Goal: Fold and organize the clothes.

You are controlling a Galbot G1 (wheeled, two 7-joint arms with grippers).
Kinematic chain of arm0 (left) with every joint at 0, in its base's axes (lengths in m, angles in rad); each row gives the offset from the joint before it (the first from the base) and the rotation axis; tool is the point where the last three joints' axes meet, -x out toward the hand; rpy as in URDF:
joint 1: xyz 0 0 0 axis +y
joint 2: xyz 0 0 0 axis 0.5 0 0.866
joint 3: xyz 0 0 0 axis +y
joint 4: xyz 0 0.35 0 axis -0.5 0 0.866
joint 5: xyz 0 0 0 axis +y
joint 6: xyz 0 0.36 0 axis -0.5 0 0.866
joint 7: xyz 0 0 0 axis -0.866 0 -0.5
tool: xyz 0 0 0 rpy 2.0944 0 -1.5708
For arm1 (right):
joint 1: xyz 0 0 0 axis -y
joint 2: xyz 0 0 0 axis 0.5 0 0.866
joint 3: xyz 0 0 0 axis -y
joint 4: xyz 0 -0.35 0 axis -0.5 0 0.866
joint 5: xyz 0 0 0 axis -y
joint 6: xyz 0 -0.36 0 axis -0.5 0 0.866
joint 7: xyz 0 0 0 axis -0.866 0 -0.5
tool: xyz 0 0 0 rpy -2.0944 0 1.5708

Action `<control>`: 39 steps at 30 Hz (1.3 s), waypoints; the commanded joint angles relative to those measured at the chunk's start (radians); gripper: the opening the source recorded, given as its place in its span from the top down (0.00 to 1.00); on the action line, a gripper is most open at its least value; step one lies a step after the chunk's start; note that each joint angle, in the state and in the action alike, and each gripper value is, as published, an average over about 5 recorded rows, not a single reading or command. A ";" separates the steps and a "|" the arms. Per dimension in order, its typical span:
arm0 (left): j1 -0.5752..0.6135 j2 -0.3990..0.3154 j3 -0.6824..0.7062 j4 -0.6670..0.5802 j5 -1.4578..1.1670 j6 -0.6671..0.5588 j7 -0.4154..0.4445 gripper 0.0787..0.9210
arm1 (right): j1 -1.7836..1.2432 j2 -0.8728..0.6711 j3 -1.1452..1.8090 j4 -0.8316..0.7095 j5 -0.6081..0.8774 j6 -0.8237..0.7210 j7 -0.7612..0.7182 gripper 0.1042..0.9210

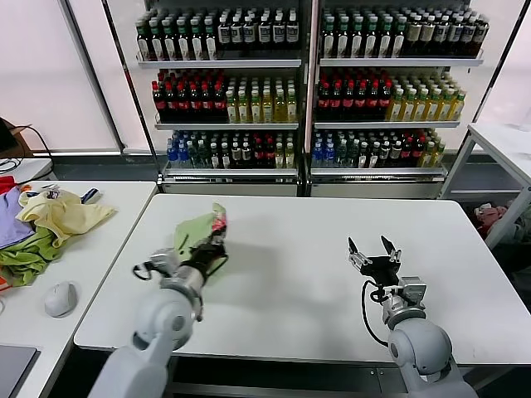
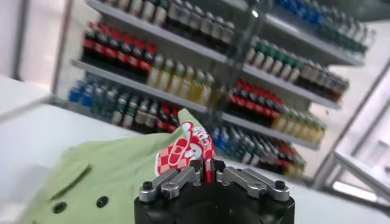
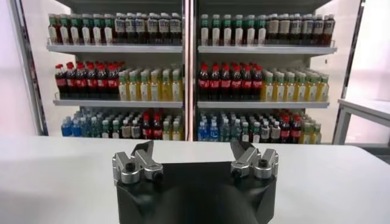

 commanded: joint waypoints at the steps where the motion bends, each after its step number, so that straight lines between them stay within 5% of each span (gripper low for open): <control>1: -0.204 -0.235 0.329 0.320 0.252 -0.013 0.007 0.89 | -0.013 0.001 0.007 0.036 -0.002 -0.002 0.001 0.12; 12: -0.306 -0.357 0.443 0.526 0.372 -0.068 0.082 0.83 | -0.024 -0.005 0.033 0.060 -0.003 -0.005 0.000 0.12; 20: -0.301 -0.369 0.405 0.513 0.409 -0.183 0.133 0.59 | -0.021 -0.016 0.038 0.060 0.001 -0.008 0.002 0.12; 25: -0.221 -0.282 0.304 0.328 0.391 -0.198 0.117 0.41 | 0.008 -0.016 -0.007 0.030 0.004 -0.014 0.018 0.12; 32: -0.023 -0.052 0.088 0.043 0.383 -0.210 0.074 0.18 | 0.130 0.052 -0.191 -0.092 0.005 -0.069 0.091 0.12; 39: 0.196 0.050 -0.107 -0.128 0.400 -0.241 0.046 0.12 | 0.224 0.143 -0.301 -0.254 -0.054 -0.101 0.151 0.12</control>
